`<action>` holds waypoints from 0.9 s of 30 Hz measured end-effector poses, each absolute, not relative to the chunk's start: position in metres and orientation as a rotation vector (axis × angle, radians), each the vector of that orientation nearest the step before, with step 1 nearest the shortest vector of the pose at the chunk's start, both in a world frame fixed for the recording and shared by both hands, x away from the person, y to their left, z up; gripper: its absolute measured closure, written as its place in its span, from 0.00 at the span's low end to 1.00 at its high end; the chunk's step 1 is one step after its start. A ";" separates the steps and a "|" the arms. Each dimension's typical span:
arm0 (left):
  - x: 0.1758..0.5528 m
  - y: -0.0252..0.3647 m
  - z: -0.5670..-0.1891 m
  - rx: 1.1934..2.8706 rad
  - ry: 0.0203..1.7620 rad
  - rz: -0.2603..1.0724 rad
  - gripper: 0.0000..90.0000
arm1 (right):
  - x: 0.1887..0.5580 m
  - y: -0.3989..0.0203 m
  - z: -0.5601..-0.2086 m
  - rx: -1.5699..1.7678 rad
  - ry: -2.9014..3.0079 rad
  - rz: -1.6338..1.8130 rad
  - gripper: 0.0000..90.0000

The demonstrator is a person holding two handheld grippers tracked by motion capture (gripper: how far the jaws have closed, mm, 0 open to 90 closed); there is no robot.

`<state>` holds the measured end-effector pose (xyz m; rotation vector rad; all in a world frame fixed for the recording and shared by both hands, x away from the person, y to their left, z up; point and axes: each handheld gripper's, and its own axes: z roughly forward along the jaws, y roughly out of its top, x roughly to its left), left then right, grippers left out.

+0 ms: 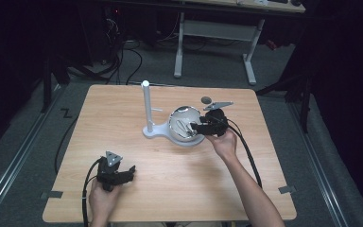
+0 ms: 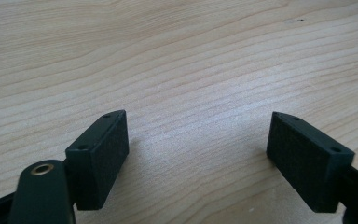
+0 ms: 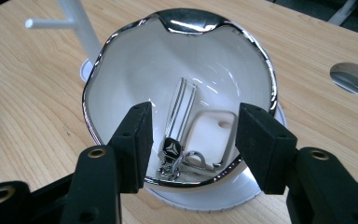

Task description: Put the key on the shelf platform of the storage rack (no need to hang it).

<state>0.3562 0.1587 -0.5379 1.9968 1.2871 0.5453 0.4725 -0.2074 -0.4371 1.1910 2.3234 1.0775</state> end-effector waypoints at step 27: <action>0.356 0.159 -0.538 1.997 1.287 0.546 0.24 | 0.439 -0.258 -0.430 1.246 2.223 1.155 0.59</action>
